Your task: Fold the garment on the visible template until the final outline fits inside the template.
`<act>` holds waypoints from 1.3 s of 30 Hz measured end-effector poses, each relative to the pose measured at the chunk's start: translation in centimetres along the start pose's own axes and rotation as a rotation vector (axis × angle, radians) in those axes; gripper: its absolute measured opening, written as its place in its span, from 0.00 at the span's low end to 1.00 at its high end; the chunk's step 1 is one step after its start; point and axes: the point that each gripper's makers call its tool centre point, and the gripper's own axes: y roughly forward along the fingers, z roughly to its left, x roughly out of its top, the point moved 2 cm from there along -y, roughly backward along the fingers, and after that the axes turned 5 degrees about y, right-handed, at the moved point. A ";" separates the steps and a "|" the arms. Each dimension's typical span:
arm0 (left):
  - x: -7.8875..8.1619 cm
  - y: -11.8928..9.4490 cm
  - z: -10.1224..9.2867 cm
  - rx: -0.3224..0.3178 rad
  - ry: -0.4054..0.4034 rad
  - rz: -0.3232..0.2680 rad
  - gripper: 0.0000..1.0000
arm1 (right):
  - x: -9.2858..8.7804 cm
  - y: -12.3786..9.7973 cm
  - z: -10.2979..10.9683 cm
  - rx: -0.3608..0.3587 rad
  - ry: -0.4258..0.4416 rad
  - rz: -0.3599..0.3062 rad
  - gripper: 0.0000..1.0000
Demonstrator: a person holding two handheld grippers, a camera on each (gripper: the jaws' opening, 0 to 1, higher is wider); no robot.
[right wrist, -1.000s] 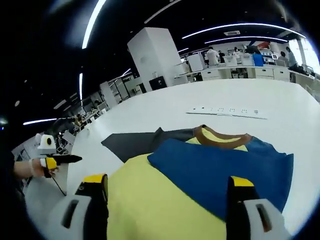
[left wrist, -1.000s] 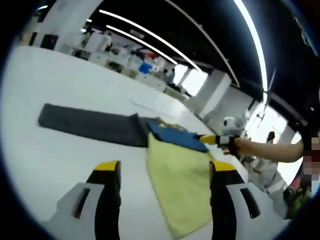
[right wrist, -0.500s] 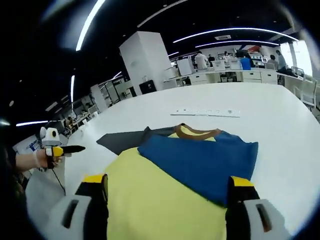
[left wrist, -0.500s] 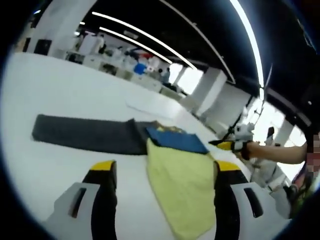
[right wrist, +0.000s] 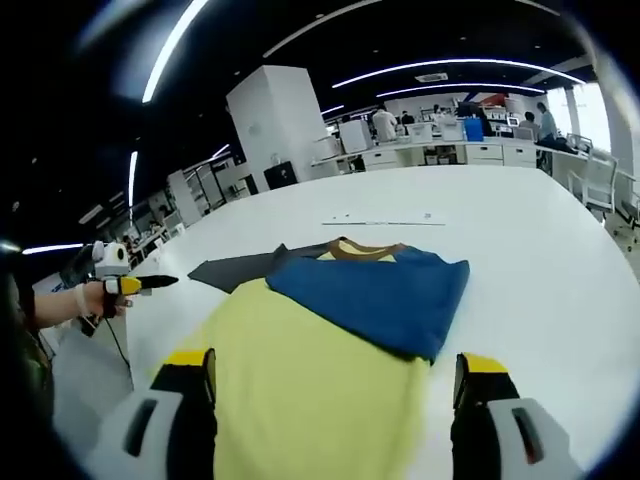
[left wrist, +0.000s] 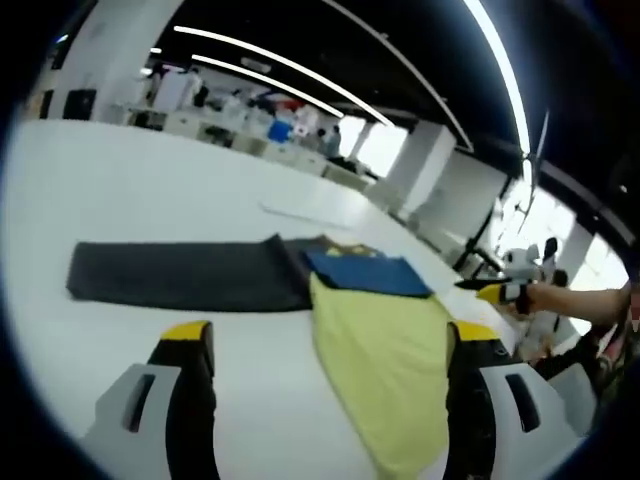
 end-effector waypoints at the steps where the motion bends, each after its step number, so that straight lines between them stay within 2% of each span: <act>1: 0.0 0.0 0.2 0.002 0.003 0.004 0.94 | -0.1 -0.2 0.0 -0.001 -0.002 0.000 1.00; 8: -0.1 -0.2 1.2 0.020 0.019 0.032 0.97 | -0.4 -1.2 0.0 -0.006 0.013 -0.007 1.00; 17: 0.3 -0.6 3.3 0.070 0.036 0.044 0.90 | -1.0 -1.1 0.1 -0.003 0.036 -0.007 1.00; 22: 0.4 -1.6 7.3 0.203 -0.035 0.032 0.78 | -0.8 -0.9 0.3 0.007 0.054 -0.023 1.00; 26: 0.9 -3.0 11.4 0.351 0.035 0.029 0.66 | -0.9 -1.0 0.4 0.011 0.056 -0.028 0.99; 27: 1.0 -3.4 12.7 0.397 0.025 0.026 0.64 | -0.9 -1.1 0.4 0.011 0.056 -0.027 0.99; 29: 1.4 -3.9 14.6 0.451 -0.005 -0.010 0.61 | -1.2 -1.2 0.4 0.010 0.059 -0.024 0.99; 31: 1.3 -4.5 16.3 0.513 -0.038 -0.007 0.57 | -1.2 -1.4 0.5 0.014 0.065 -0.032 0.99; 33: 1.4 -5.0 17.4 0.562 -0.056 -0.031 0.52 | -1.1 -1.7 0.6 0.026 0.088 -0.058 0.97; 35: 0.8 -5.1 18.3 0.583 -0.074 -0.013 0.46 | -1.2 -2.0 0.5 0.020 0.090 -0.070 0.96; 39: 0.0 -5.0 19.4 0.619 -0.115 -0.003 0.45 | -1.2 -2.7 0.2 0.010 0.103 -0.088 0.93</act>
